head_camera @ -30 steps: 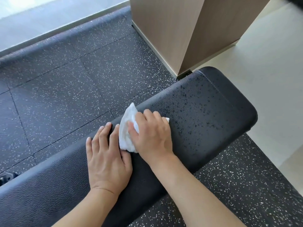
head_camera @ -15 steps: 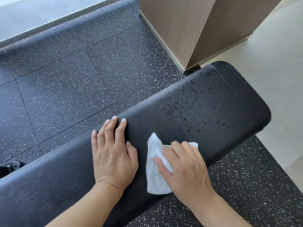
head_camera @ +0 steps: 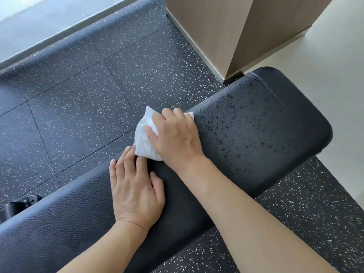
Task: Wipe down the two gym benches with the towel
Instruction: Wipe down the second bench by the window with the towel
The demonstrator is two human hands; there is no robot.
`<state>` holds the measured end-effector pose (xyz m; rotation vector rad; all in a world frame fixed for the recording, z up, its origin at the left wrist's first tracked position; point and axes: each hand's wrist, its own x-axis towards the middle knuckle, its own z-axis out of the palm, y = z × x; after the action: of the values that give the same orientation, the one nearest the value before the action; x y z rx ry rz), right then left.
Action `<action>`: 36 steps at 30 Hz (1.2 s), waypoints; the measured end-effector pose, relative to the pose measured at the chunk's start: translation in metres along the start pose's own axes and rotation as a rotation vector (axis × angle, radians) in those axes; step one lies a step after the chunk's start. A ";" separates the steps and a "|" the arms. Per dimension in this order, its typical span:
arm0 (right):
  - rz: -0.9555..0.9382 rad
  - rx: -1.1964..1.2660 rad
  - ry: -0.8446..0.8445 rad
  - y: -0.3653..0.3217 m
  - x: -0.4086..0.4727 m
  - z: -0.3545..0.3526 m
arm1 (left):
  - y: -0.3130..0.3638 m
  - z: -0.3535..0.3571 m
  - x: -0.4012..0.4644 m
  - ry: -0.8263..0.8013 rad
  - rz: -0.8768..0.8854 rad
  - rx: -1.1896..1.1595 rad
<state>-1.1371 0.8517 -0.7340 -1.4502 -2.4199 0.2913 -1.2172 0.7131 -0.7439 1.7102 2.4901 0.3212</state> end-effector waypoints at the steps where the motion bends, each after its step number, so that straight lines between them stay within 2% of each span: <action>1: -0.012 0.029 0.025 0.007 -0.020 -0.007 | 0.000 0.000 0.000 -0.004 0.006 -0.005; 6: -0.134 0.051 0.047 0.064 -0.144 -0.043 | -0.002 0.002 0.000 0.012 0.017 -0.018; 10: -0.224 -0.004 0.047 0.096 -0.149 -0.050 | -0.001 0.001 0.000 0.015 0.019 -0.014; 11: -0.163 -0.018 0.071 0.102 -0.133 -0.049 | 0.000 0.000 0.000 0.014 0.023 -0.019; 15: 0.301 -0.075 0.197 0.099 -0.040 -0.040 | -0.002 0.001 0.000 0.015 0.024 -0.011; 17: 0.351 -0.094 0.179 0.068 -0.010 -0.026 | -0.002 0.002 0.000 0.013 0.027 -0.003; 22: 0.037 0.027 0.073 -0.008 -0.014 -0.001 | 0.000 0.003 0.000 0.020 0.015 -0.003; 25: -0.118 0.104 0.061 0.020 -0.040 -0.012 | -0.002 0.003 -0.001 0.023 0.013 -0.015; 28: -0.271 0.032 0.076 0.091 -0.050 -0.033 | -0.002 0.004 0.000 0.033 0.030 -0.009; 30: -0.216 -0.045 0.112 0.139 -0.032 -0.046 | -0.001 0.003 0.001 0.034 0.026 -0.012; 32: -0.036 -0.077 0.136 0.167 -0.009 -0.054 | 0.000 0.002 0.001 0.020 0.018 -0.007; 36: 0.285 -0.122 0.165 0.135 0.006 -0.047 | 0.003 -0.004 -0.001 -0.001 0.004 -0.019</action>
<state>-1.0118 0.9210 -0.7331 -1.7993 -2.1331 0.0818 -1.2148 0.7128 -0.7398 1.7082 2.4750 0.3433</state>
